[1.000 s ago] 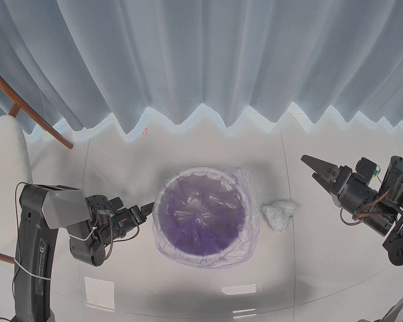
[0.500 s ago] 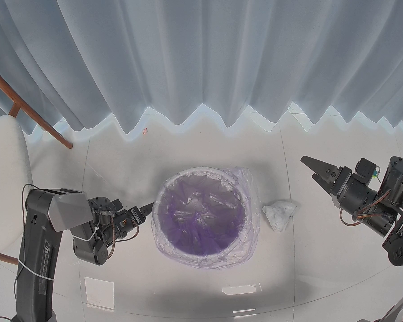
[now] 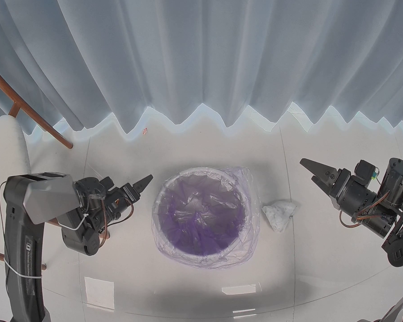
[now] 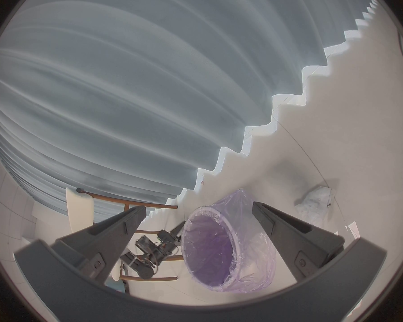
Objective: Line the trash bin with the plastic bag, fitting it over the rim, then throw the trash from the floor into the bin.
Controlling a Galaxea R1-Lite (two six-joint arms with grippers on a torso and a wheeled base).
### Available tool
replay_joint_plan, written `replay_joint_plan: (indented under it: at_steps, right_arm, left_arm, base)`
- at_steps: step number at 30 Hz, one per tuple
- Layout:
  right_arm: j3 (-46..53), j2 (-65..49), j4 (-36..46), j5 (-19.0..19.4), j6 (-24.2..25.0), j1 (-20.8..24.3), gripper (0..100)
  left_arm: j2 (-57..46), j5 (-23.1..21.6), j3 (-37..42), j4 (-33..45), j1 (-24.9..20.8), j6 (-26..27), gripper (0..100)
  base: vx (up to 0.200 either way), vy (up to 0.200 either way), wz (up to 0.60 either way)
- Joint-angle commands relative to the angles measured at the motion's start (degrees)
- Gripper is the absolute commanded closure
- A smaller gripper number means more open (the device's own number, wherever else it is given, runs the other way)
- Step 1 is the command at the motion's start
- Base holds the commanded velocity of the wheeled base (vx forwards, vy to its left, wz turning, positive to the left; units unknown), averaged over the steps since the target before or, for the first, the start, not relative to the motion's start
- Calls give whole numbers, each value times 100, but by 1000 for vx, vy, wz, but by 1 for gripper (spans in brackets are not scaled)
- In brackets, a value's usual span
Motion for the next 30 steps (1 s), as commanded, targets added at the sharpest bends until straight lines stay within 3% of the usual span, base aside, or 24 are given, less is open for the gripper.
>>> replay_joint_plan:
  at_steps: [1,8,12,14,20,22,30]
  right_arm:
    - [23,81,68,4,4,9,0]
    - [6,265,165,4,57,18,0]
    - [-64,213,288,13,321,18,0]
    - [-328,142,886,4,646,36,0]
    - [-1058,178,2433,13,743,97,0]
    - [-1198,195,2626,13,743,141,0]
    - [-2956,564,5421,-5,426,387,0]
  left_arm:
    - [-1769,3,789,-27,-299,-21,0]
    - [-3510,-6,1606,-27,-958,14,0]
    - [-4345,-23,1729,-27,-1064,6,0]
    - [-4995,-226,1694,-10,-993,-3,0]
    - [-5672,-920,1721,25,-624,-12,0]
    - [-5725,-964,1712,25,-598,-12,0]
    - [-6190,-999,1562,544,-440,14,0]
  base:
    - [0,0,0]
    - [0,0,0]
    - [0,0,0]
    - [0,0,0]
    - [0,-167,0]
    - [0,-200,0]
    - [0,-200,0]
